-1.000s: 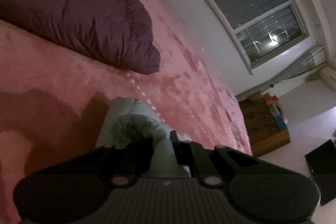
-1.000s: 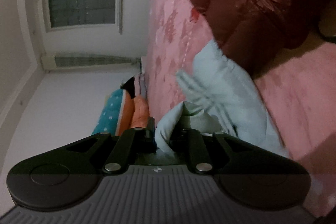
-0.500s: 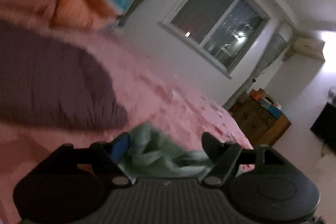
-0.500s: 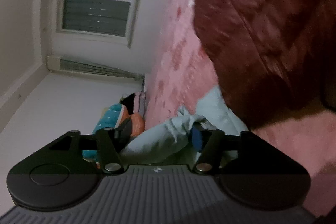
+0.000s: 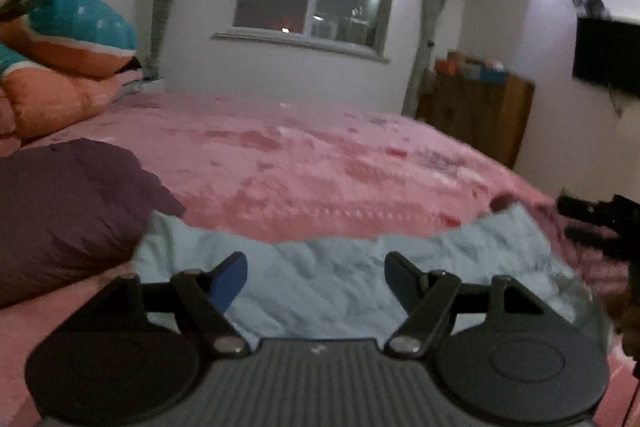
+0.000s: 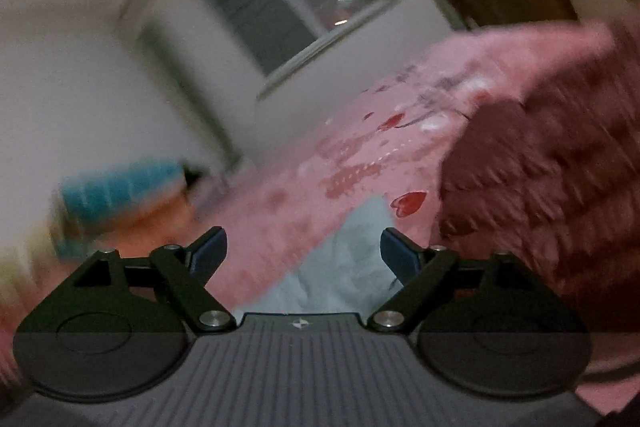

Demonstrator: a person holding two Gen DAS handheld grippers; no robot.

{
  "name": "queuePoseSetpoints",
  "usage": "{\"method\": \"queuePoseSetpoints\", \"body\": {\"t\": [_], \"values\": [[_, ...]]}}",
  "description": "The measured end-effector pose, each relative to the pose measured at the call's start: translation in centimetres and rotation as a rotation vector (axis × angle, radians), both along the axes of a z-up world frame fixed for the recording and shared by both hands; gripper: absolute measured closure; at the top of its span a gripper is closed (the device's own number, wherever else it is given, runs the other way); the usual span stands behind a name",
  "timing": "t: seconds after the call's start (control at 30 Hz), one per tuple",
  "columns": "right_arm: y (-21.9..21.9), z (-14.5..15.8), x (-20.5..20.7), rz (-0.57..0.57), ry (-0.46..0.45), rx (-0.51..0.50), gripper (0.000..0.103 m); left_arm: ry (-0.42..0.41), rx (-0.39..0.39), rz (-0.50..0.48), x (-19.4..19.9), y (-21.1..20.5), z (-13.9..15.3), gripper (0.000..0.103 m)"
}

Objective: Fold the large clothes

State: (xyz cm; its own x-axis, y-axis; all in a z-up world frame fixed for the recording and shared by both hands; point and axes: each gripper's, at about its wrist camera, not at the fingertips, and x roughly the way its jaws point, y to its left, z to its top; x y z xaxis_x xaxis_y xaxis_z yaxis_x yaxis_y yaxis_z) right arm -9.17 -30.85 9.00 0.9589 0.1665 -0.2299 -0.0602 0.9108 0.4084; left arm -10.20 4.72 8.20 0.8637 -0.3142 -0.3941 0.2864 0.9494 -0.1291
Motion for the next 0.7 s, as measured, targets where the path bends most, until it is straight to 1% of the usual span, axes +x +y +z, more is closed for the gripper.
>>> {"method": "queuePoseSetpoints", "body": {"t": [0.07,0.13,0.2,0.3,0.4,0.47,0.5,0.57,0.63,0.7], "values": [[2.6,-0.4,0.7,0.050,0.011,-0.098,0.000,0.003,0.032,0.001,0.8,-1.3,-0.9,0.028],[4.8,-1.0,1.7,0.107,0.014,-0.161,0.000,-0.004,0.073,0.011,1.4,-2.3,-1.7,0.028],[6.5,-2.0,2.9,0.141,0.044,-0.223,0.001,-0.006,0.110,0.028,2.4,-2.9,-2.4,0.028],[7.9,-3.5,5.2,0.147,0.090,-0.298,0.003,0.014,0.129,0.053,3.8,-3.1,-3.3,0.028],[8.1,-4.9,7.3,0.108,0.138,-0.369,0.004,0.039,0.143,0.087,5.2,-2.9,-3.9,0.028],[7.5,-5.5,8.5,0.074,0.165,-0.378,0.005,0.059,0.144,0.113,6.3,-2.4,-4.4,0.028],[7.0,-5.7,9.2,0.056,0.181,-0.372,0.007,0.069,0.144,0.128,6.9,-2.2,-4.6,0.027],[5.7,-6.0,10.5,0.021,0.212,-0.350,0.008,0.084,0.139,0.150,7.8,-1.5,-5.2,0.027],[4.5,-6.4,11.7,-0.009,0.251,-0.328,0.008,0.093,0.134,0.159,8.4,-1.1,-5.8,0.025],[3.4,-6.7,12.1,-0.030,0.285,-0.307,0.008,0.105,0.114,0.153,8.8,-0.9,-6.6,0.023]]}}
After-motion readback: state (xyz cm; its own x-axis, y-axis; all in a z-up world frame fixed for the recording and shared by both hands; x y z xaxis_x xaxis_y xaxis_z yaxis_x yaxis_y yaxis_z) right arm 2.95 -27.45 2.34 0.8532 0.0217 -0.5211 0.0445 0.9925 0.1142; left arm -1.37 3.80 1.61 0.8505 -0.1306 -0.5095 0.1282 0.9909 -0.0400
